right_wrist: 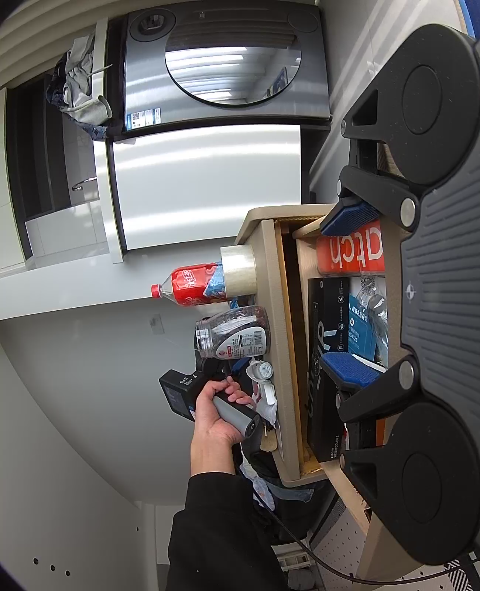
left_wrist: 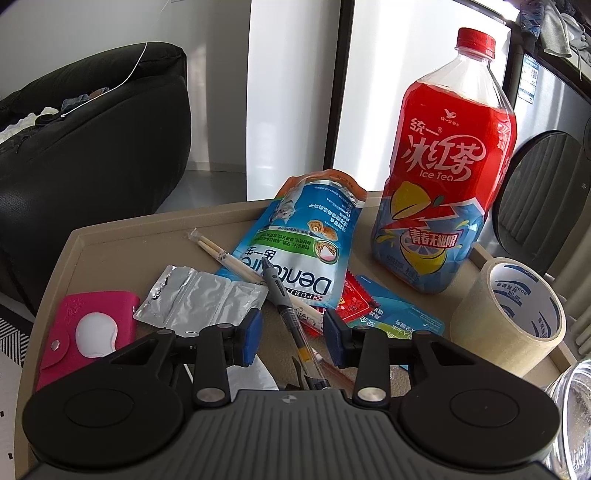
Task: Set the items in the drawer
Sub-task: 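Lower the left gripper onto the pen and close on it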
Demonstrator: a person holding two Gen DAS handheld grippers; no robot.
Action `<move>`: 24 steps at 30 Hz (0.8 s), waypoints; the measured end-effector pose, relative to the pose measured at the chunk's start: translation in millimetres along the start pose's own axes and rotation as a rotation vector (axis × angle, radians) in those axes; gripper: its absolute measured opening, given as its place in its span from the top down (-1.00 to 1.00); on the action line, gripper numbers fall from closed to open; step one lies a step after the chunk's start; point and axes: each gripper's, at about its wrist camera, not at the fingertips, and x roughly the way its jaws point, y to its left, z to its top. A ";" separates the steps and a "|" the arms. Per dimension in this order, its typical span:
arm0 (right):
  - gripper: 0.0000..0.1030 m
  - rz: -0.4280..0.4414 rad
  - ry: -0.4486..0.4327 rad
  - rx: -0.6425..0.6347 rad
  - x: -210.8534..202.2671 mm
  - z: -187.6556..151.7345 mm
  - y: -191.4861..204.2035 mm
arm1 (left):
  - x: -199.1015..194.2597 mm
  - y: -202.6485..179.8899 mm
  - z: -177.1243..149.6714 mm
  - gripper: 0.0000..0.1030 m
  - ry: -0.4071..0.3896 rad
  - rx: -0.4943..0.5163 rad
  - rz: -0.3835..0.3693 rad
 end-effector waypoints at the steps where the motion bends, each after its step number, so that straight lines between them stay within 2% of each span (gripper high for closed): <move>1: -0.42 -0.001 0.000 0.000 0.0 0.1 -0.1 | 0.6 -0.2 -0.4 0.34 0.004 -0.001 -0.006; 4: -0.42 -0.002 0.001 -0.001 -0.6 0.1 -0.3 | 2.4 -0.8 -1.6 0.52 0.015 -0.004 -0.020; 14: -0.42 -0.006 0.003 0.001 -2.0 0.5 -0.4 | 1.1 -1.8 -4.0 0.75 0.021 0.008 -0.005; 24: -0.42 -0.010 0.001 0.001 -5.8 1.6 -0.2 | -18.2 -0.3 0.1 0.78 -0.026 -0.014 -0.004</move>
